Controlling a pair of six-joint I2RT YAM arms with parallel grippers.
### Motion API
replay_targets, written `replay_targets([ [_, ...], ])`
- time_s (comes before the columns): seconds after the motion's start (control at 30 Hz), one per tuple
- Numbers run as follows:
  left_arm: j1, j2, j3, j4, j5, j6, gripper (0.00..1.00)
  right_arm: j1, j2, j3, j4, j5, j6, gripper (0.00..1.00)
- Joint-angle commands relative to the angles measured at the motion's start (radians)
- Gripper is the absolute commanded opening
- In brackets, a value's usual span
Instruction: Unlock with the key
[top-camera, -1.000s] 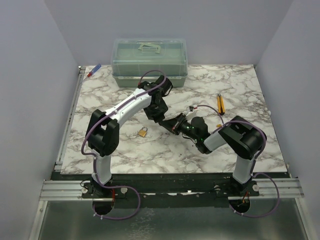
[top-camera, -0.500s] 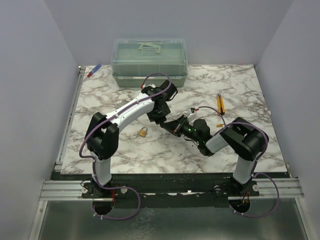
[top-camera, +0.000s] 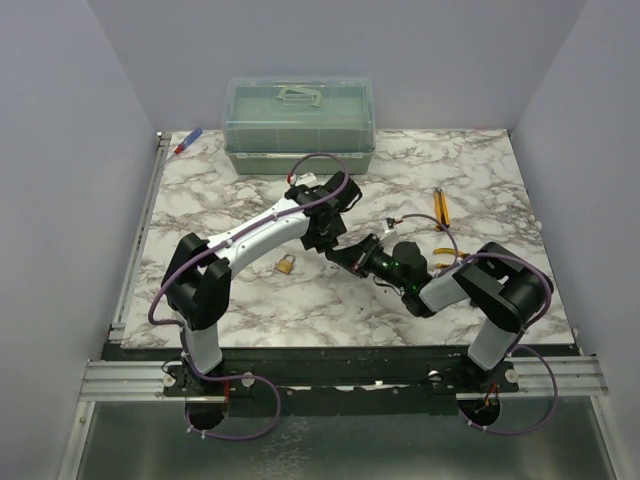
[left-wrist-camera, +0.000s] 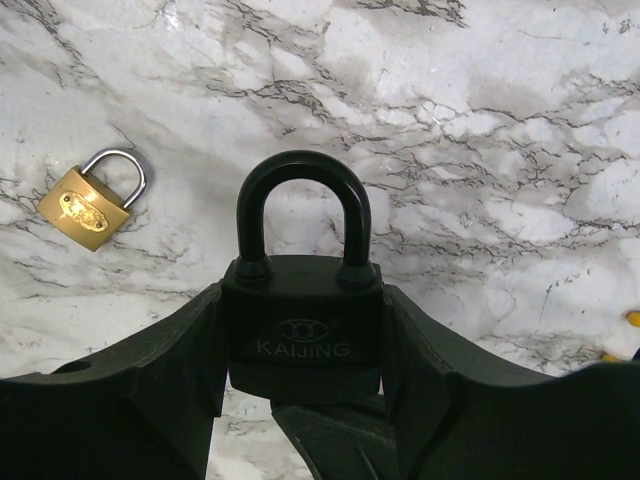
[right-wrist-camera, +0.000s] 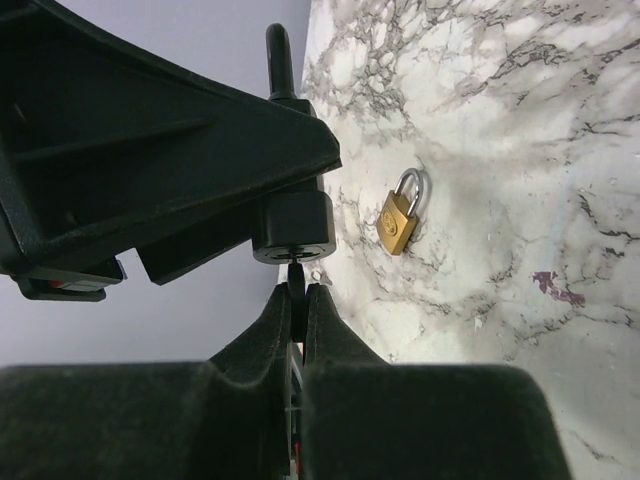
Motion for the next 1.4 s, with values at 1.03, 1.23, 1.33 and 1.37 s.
replay_targets([
  [1.03, -0.12, -0.317, -0.214, 0.254, 0.22, 0.068, 0.0, -0.012, -0.316, -0.022, -0.141, 0.097, -0.089, 0.0],
  [1.23, -0.124, -0.347, -0.23, 0.276, 0.226, 0.066, 0.0, -0.013, -0.354, -0.022, -0.168, 0.119, -0.1, 0.0],
  [1.33, -0.127, -0.364, -0.233, 0.291, 0.224, 0.075, 0.0, -0.012, -0.357, -0.016, -0.172, 0.13, -0.098, 0.0],
  [1.37, -0.128, -0.371, -0.234, 0.297, 0.224, 0.08, 0.0, -0.013, -0.357, -0.012, -0.171, 0.128, -0.099, 0.0],
])
